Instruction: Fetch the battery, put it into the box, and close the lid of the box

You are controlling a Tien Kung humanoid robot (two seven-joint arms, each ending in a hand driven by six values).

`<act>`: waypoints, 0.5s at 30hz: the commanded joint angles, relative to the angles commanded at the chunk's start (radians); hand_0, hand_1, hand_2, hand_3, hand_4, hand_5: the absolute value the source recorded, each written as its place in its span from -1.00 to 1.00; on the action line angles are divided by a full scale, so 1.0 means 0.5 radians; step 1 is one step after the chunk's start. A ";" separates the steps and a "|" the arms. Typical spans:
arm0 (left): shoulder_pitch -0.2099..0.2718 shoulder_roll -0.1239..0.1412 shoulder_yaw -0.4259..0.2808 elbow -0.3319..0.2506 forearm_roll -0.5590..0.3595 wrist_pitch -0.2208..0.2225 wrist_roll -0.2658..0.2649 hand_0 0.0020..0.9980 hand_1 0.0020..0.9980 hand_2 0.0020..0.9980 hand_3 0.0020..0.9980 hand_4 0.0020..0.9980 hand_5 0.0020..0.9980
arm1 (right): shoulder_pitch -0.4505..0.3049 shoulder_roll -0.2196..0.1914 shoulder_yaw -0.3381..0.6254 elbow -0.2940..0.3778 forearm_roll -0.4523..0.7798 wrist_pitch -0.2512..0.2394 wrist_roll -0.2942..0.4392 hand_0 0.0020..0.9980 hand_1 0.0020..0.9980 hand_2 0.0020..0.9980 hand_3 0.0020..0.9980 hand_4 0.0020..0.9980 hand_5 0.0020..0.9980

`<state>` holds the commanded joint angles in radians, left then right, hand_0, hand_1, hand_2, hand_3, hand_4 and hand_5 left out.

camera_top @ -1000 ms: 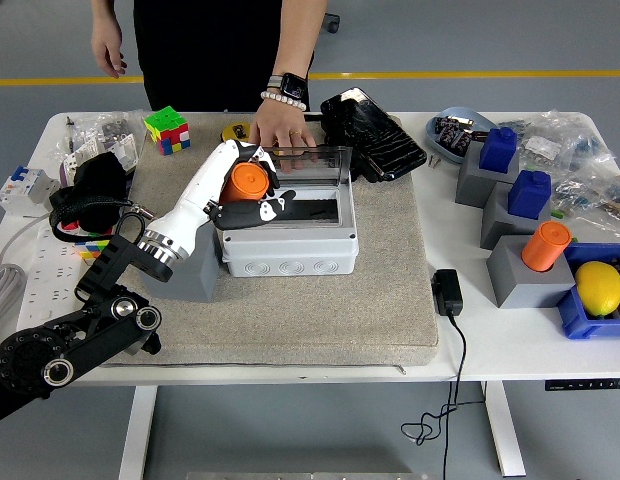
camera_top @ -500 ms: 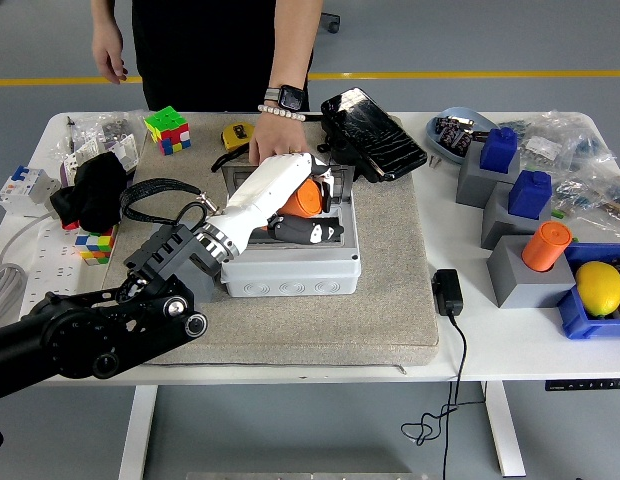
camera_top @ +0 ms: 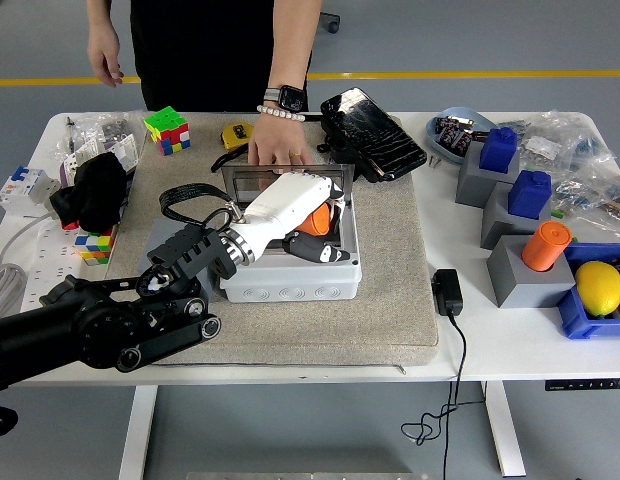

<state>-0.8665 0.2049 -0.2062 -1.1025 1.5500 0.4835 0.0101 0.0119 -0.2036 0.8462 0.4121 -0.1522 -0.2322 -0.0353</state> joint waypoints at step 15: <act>0.001 0.001 0.016 0.016 0.015 -0.026 -0.008 -0.29 0.12 0.04 0.05 1.00 -0.23 | -0.003 0.002 0.008 0.003 -0.003 -0.001 -0.001 0.16 0.29 0.31 0.09 0.74 -0.19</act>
<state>-0.8659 0.2053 -0.1980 -1.0947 1.5575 0.4703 0.0060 0.0101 -0.2024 0.8504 0.4138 -0.1539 -0.2326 -0.0357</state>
